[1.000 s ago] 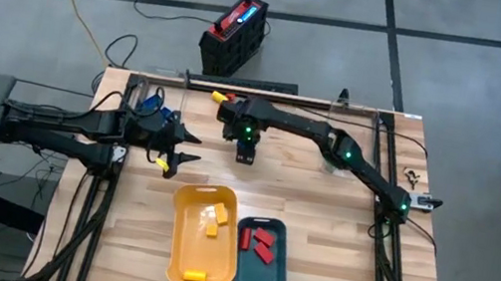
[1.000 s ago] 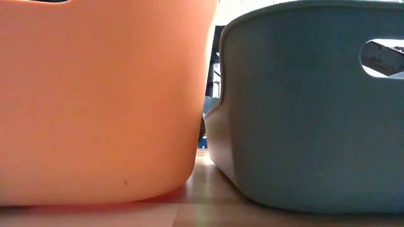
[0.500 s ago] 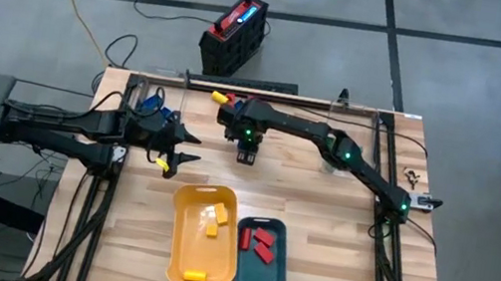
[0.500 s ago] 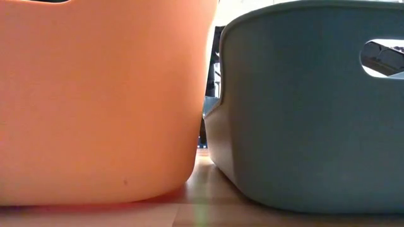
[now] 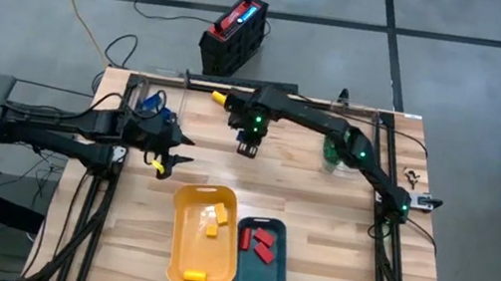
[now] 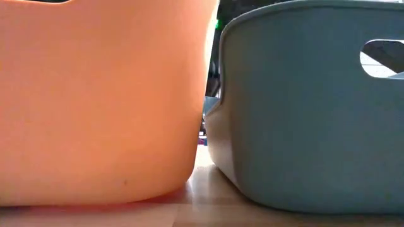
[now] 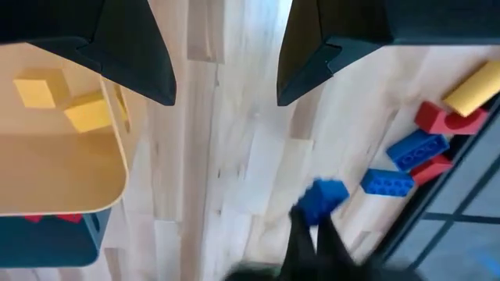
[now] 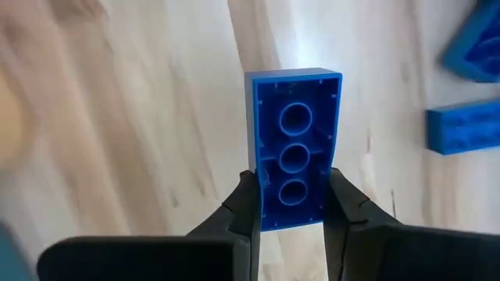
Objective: Sort blocks
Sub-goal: Put the blue game piece into the left transparent bin
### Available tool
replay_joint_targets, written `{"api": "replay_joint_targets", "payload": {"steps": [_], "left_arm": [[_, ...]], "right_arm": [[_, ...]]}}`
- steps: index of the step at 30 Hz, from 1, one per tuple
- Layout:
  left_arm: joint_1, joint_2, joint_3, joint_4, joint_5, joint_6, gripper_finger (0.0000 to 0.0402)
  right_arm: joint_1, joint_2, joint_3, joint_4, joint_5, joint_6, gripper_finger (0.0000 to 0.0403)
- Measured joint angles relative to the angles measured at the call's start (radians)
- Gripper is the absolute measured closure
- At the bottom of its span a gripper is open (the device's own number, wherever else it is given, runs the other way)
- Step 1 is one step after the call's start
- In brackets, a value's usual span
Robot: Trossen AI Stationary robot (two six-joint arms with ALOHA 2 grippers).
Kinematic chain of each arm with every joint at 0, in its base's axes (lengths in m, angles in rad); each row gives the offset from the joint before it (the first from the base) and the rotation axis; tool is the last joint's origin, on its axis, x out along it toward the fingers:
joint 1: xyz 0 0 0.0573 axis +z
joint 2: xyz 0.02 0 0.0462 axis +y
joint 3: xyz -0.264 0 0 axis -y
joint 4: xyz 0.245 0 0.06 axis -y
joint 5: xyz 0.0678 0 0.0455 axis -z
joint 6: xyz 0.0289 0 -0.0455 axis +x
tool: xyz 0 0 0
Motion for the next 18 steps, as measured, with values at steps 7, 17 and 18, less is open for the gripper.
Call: {"api": "replay_joint_targets", "payload": {"steps": [7, 17, 18], "left_arm": [[0.032, -0.021, 0.000, 0.095, -0.001, -0.113, 0.0184], [0.292, 0.029, 0.040, 0.191, 0.151, -0.539, 0.0184], [0.316, 0.030, 0.042, 0.197, 0.169, -0.614, 0.0184]], "right_arm": [[0.029, -0.158, 0.001, 0.087, -0.004, 0.035, 0.0322], [0.080, -0.199, 0.001, 0.222, 0.156, -0.041, 0.0321], [0.083, -0.198, 0.000, 0.227, 0.160, -0.041, 0.0321]]}}
